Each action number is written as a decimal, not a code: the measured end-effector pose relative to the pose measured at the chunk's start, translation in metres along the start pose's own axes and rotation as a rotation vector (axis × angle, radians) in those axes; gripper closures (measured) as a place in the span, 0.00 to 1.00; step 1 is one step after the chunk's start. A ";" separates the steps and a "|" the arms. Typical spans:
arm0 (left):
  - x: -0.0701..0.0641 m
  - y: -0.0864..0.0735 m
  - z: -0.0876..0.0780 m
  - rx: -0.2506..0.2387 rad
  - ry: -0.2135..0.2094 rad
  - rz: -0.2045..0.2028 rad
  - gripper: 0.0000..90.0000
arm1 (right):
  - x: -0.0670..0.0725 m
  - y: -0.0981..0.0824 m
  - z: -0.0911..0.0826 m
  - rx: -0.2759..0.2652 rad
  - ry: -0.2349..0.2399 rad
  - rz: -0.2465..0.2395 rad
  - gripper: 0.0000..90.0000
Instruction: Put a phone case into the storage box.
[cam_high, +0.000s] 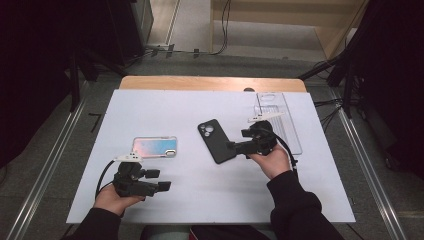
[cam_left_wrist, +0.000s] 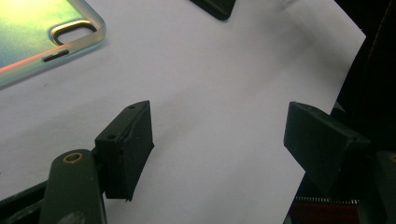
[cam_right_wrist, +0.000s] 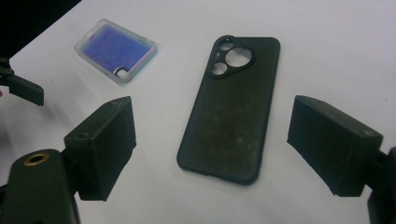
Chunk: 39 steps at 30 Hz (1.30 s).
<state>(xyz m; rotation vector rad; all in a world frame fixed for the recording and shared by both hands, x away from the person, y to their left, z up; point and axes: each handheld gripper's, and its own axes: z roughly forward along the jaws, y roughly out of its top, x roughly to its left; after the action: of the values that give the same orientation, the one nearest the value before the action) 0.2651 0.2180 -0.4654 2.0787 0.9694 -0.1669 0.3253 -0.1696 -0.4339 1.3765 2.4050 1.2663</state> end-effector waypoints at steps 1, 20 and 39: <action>0.000 0.000 0.000 0.001 0.001 0.000 0.27 | 0.001 0.001 0.002 0.002 -0.001 -0.006 0.15; 0.000 -0.001 -0.001 0.000 -0.001 -0.013 0.27 | 0.009 0.030 0.038 -0.033 -0.076 0.026 0.00; 0.001 -0.001 -0.001 -0.001 -0.005 -0.014 0.27 | 0.015 0.040 0.073 0.029 -0.135 0.015 0.00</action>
<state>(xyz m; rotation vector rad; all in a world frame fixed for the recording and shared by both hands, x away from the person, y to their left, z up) 0.2651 0.2196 -0.4659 2.0699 0.9812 -0.1781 0.3759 -0.1034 -0.4488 1.4410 2.3358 1.1078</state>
